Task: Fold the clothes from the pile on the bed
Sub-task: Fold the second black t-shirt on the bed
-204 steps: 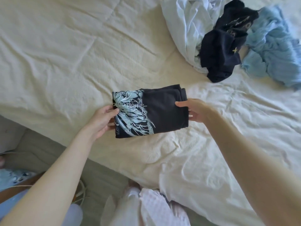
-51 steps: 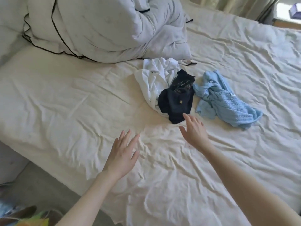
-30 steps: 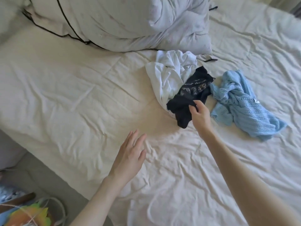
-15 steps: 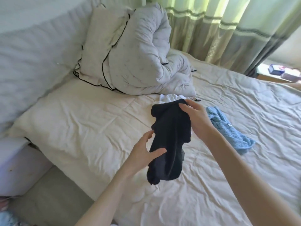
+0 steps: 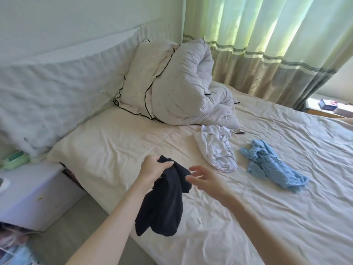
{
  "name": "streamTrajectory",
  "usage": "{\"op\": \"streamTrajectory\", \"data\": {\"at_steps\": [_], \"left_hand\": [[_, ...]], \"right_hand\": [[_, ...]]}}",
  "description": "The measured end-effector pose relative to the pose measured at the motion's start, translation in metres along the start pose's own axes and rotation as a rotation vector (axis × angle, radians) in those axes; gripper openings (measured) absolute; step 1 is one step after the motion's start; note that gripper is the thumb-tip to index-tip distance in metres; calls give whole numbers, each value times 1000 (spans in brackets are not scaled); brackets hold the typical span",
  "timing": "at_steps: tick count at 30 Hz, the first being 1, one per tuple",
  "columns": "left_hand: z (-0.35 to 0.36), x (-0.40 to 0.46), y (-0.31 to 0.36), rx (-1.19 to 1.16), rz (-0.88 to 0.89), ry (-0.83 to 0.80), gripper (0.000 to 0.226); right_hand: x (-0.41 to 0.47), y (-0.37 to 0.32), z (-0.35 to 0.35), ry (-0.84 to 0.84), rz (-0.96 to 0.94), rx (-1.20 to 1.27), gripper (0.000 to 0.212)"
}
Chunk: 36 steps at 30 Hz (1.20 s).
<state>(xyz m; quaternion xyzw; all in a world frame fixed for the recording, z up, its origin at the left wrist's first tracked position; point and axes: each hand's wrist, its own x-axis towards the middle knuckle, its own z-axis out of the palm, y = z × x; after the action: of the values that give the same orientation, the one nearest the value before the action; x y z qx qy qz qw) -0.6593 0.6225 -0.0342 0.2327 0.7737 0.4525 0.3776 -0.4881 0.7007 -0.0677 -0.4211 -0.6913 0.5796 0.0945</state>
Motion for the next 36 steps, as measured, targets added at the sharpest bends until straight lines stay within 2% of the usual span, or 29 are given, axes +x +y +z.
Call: {"op": "streamTrajectory", "data": {"at_steps": [1,3,6,8,11,12,14,15,16,17,19,21,23,26,28,30,32,34,36], "left_hand": [[0,0,5,-57,-1,1,10],[-1,-2,17,-124,19,-10,12],[-7,-3,33,-165,62,-1,13],[-17,-2,42,-223,76,21,11],[-32,2,56,-325,85,61,4],[-35,2,62,-370,93,60,4],[-37,2,75,-448,115,33,5],[-37,2,82,-466,129,21,6],[-37,2,88,-470,145,13,6],[-38,2,93,-466,162,15,7],[-45,7,100,-460,195,60,8],[-53,14,98,-433,237,106,12],[-54,16,87,-264,299,132,26],[-38,11,55,-39,354,61,52],[-26,8,31,77,319,-16,59],[-22,12,15,141,266,33,50],[-26,20,12,81,248,115,35],[-36,30,17,0,241,169,18],[-51,41,22,57,264,265,11]], "right_hand": [[-5,1,11,-85,-15,-22,44],[-8,0,28,-119,-79,-94,49],[-1,-15,32,107,-168,-43,8],[5,-26,22,201,-202,-38,21],[12,-42,9,151,-293,-62,9],[15,-45,6,112,-322,-118,11],[22,-53,6,107,-378,-322,35],[26,-57,6,154,-419,-390,32],[29,-62,6,211,-460,-395,19],[31,-68,4,245,-464,-336,8],[35,-80,-3,256,-419,-92,20],[40,-96,-12,208,-344,168,23],[47,-114,-16,160,-223,331,20],[61,-144,-21,114,-115,470,15],[71,-160,-23,98,-115,507,12],[78,-170,-23,96,-121,495,10],[83,-174,-25,108,-110,517,11],[87,-175,-34,167,-85,523,15],[90,-172,-50,247,-39,488,21]]}}
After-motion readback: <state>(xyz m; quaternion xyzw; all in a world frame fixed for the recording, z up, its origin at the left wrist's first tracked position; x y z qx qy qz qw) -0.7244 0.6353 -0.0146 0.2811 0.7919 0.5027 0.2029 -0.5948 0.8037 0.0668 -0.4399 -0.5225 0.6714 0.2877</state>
